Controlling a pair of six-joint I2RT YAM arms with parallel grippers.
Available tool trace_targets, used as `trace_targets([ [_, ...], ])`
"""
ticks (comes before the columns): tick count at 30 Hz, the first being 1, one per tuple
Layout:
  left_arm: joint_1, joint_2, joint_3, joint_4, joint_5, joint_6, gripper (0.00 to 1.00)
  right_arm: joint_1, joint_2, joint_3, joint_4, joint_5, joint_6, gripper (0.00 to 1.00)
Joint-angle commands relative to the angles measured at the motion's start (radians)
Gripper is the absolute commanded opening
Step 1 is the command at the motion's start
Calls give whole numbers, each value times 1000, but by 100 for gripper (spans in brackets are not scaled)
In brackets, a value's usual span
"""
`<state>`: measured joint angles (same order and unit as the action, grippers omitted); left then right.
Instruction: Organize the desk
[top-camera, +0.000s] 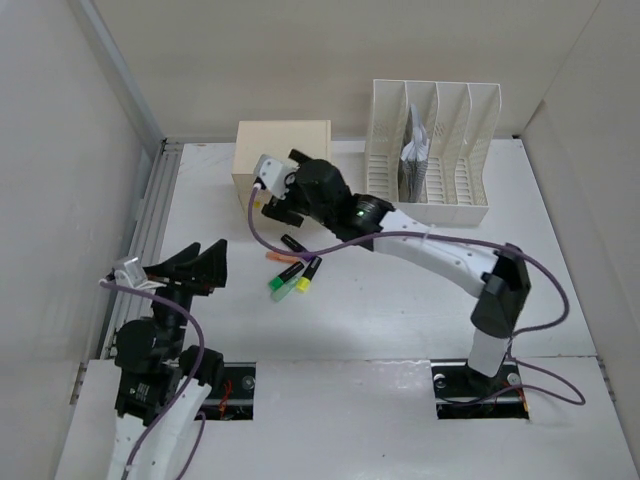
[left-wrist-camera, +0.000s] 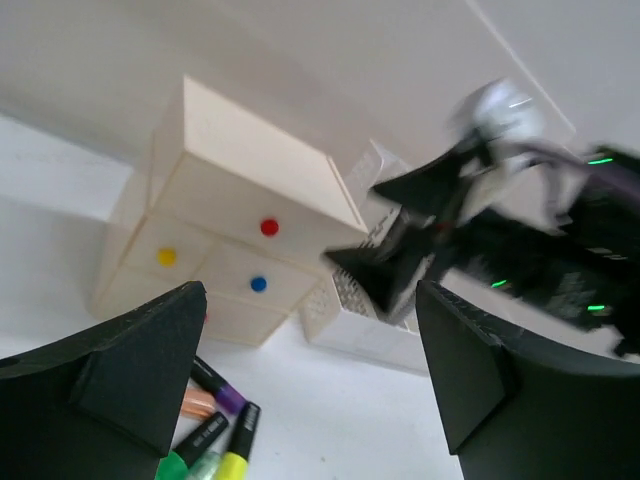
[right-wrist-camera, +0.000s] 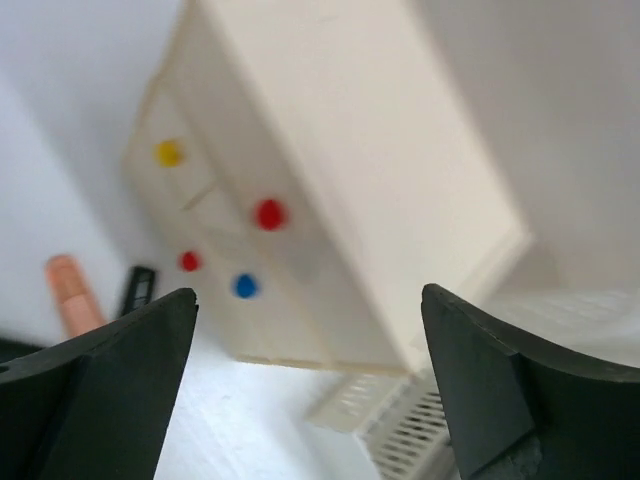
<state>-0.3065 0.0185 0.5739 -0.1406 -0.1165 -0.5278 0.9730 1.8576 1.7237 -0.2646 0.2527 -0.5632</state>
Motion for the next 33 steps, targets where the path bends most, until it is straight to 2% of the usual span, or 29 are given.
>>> trace_targets([
  [1,-3,81,-77,116,64,-211,84,-10,-127,-54,125,198,-55,100],
  [3,-3,144,-145,201,100,-253,84,-31,-205,-82,136,224,-55,100],
  [5,-3,185,-196,274,113,-320,81,-60,-268,-119,156,224,-8,82],
  [6,-3,207,-248,365,126,-340,79,-81,-284,-119,156,200,18,64],
  [7,-3,253,-279,421,126,-359,74,-133,-296,-128,156,172,48,2],
  [8,-3,279,-310,481,136,-383,47,-164,-308,-128,156,145,115,0],
  [9,-3,308,-337,540,136,-426,31,-196,-336,-139,156,108,144,0],
  [10,-3,383,-382,667,136,-437,21,-264,-350,-139,143,-21,172,0],
  [11,-3,427,-393,715,136,-449,15,-299,-360,-139,111,-91,202,0],
  [12,-3,475,-393,754,136,-449,14,-334,-370,-139,94,-162,273,13],
  [13,-3,526,-382,818,136,-449,17,-370,-383,-148,81,-335,299,34],
  [15,-12,676,-353,860,136,-426,29,-459,-383,-159,62,-502,342,60],
  [17,-13,798,-312,918,146,-417,40,-508,-383,-159,48,-640,359,70],
  [18,-23,833,-301,938,146,-403,46,-520,-383,-170,38,-670,371,72],
  [21,-32,944,-266,1021,146,-394,55,-545,-397,-205,47,-705,405,62],
  [25,-69,1090,-207,1095,126,-416,59,-557,-462,-249,84,-716,424,36],
  [27,-89,1144,-172,1133,92,-425,59,-566,-494,-259,93,-728,434,29],
  [29,-108,1221,-151,1156,71,-437,59,-577,-514,-289,105,-747,448,25],
  [33,-158,1305,-117,1188,-30,-458,58,-612,-546,-317,123,-779,470,25],
])
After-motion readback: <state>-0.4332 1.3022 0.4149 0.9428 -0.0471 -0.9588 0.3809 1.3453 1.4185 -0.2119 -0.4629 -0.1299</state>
